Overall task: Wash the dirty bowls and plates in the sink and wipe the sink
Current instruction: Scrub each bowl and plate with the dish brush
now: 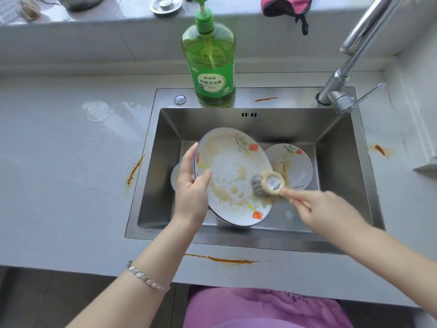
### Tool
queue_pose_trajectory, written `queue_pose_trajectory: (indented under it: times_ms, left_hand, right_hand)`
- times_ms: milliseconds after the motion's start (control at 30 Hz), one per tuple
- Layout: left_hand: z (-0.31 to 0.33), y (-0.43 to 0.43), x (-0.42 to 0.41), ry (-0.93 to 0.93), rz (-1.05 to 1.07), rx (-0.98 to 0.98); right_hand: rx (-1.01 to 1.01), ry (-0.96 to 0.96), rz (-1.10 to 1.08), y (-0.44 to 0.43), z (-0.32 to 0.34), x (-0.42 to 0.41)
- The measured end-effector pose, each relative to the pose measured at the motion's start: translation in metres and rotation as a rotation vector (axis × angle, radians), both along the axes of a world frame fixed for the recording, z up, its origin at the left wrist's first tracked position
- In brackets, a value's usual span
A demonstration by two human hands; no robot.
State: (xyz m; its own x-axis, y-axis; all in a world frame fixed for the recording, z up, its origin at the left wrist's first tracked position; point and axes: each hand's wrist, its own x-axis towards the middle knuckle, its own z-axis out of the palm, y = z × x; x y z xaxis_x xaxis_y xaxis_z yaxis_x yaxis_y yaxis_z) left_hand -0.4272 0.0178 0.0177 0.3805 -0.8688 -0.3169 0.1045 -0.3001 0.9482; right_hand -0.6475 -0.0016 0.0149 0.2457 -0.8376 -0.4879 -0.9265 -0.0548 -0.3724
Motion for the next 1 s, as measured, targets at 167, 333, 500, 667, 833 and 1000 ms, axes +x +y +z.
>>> queue_pose_trajectory:
  times_ms: [167,333,500,667,833,1000]
  left_hand:
    - [-0.013,0.001,-0.001,0.049,0.095,0.075]
    - [-0.014,0.010,-0.014,0.177,0.122,0.074]
    - [-0.016,0.020,-0.028,0.204,0.016,0.127]
    - [-0.012,0.015,-0.009,0.114,-0.257,0.219]
    - [-0.002,-0.013,0.005,-0.005,-0.584,0.334]
    - [-0.007,-0.003,-0.007,-0.048,-0.497,0.255]
  right_hand:
    - [0.161,-0.572,-0.343,0.011,-0.001,-0.003]
    - [0.080,-0.781,-0.836,-0.006,-0.016,0.004]
    - [0.310,-0.983,-0.988,-0.008,-0.032,0.010]
    - [0.316,-0.897,-0.858,-0.015,-0.029,-0.018]
    - [0.458,-0.833,-0.601,-0.024,-0.019,-0.032]
    - [0.185,-0.692,-0.443,-0.023,-0.014,-0.031]
